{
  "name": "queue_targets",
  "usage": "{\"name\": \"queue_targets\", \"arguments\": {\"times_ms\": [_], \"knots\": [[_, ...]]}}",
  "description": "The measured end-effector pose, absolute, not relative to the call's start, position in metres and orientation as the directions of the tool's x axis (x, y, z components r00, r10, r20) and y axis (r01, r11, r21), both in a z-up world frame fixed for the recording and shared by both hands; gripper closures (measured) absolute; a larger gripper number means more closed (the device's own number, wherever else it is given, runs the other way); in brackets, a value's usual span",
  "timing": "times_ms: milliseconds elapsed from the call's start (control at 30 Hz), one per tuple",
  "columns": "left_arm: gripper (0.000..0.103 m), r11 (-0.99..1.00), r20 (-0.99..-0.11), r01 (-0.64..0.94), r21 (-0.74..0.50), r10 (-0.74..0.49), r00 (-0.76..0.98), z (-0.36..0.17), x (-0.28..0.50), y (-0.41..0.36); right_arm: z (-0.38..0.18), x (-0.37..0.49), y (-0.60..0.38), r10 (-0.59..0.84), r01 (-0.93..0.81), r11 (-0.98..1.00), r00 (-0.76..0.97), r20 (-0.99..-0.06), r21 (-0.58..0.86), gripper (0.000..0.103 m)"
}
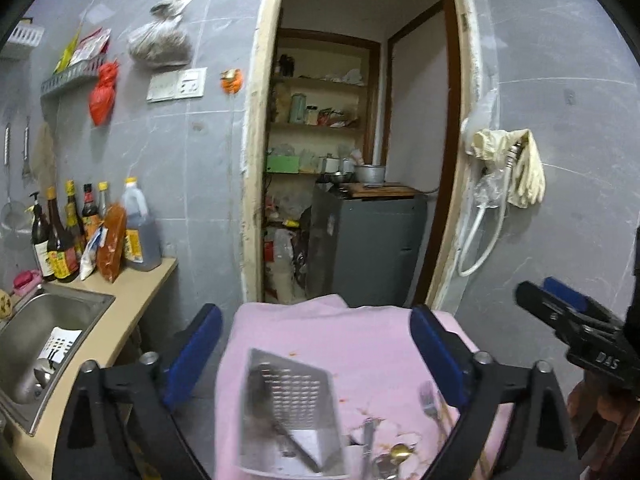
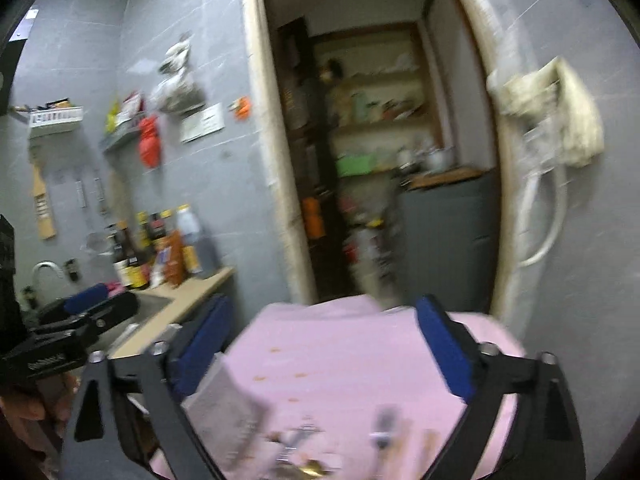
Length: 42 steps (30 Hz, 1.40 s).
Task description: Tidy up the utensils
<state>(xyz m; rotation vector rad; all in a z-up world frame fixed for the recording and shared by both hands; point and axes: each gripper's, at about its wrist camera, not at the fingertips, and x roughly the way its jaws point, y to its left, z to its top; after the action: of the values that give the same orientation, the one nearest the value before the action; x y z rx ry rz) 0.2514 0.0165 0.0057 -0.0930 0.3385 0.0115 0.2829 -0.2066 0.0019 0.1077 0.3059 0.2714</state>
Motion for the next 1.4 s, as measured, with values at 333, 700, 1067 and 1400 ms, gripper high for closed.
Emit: {"name": "queue_targets", "arguments": {"times_ms": [333, 700, 1067, 1400], "knots": [[0.0, 0.999, -0.317, 0.038, 0.021, -0.03, 0.948, -0.015, 0.263, -0.061, 0.006, 0.261, -0.269, 0.029, -0.037, 0.999, 0.965, -0.26, -0.025, 0.001], [0.0, 0.993, -0.47, 0.101, 0.053, -0.065, 0.88, -0.065, 0.301, -0.103, -0.052, 0.297, -0.318, 0.058, -0.059, 0.998, 0.894, -0.445, 0.011, 0.001], [0.021, 0.99, -0.629, 0.125, -0.067, -0.139, 0.765, -0.122, 0.341, -0.115, -0.142, 0.353, -0.327, 0.23, -0.17, 0.973, 0.715, -0.66, 0.156, 0.02], [0.056, 0.969, -0.773, 0.152, -0.198, -0.249, 0.583, -0.182, 0.39, -0.115, -0.205, 0.371, -0.305, 0.28, -0.199, 0.96, 0.6, -0.749, 0.199, 0.036]]}}
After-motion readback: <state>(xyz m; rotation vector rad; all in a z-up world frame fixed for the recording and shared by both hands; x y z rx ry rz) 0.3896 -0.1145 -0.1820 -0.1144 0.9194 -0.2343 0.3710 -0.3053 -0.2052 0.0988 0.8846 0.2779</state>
